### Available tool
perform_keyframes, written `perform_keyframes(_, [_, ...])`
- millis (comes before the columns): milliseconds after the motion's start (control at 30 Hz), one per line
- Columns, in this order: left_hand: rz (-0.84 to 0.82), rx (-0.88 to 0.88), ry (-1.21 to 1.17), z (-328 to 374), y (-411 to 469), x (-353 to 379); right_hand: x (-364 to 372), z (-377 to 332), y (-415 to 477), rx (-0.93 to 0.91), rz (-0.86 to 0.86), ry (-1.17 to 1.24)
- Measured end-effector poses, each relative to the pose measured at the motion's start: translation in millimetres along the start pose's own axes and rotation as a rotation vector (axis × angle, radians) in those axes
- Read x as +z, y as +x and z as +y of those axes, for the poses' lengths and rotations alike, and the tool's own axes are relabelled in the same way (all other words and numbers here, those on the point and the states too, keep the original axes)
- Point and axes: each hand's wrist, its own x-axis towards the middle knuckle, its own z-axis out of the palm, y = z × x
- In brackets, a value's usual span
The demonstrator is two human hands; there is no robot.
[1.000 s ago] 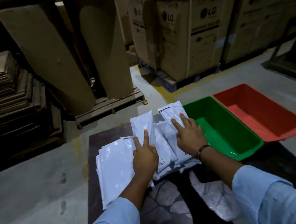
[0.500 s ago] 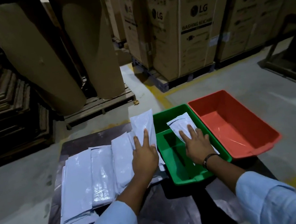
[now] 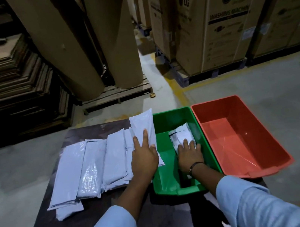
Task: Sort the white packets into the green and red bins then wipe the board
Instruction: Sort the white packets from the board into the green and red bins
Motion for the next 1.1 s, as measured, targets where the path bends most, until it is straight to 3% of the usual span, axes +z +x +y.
perform_keyframes(267, [-0.004,0.000,0.097,13,3,-1,-4,2,0,-0.038,-0.056,-0.066])
perform_keyframes(333, [0.010,0.016,0.139,24,3,-3,-15,4,-2,-0.077,0.051,0.005])
perform_keyframes(533, [0.083,0.110,0.246,41,-3,13,-52,38,-6,-0.176,0.596,0.164])
perform_keyframes(633, [0.056,0.149,0.232,50,-9,25,-56,57,0,-0.062,0.533,0.187])
perform_keyframes(767, [-0.124,0.061,0.275,67,-17,45,-43,75,-3,-0.039,0.339,0.184])
perform_keyframes(933, [-0.239,-0.144,0.337,70,-16,74,-42,79,-7,-0.075,0.292,0.173])
perform_keyframes(1100, [-0.271,-0.140,0.425,60,-18,95,-39,80,-4,-0.076,0.265,0.192])
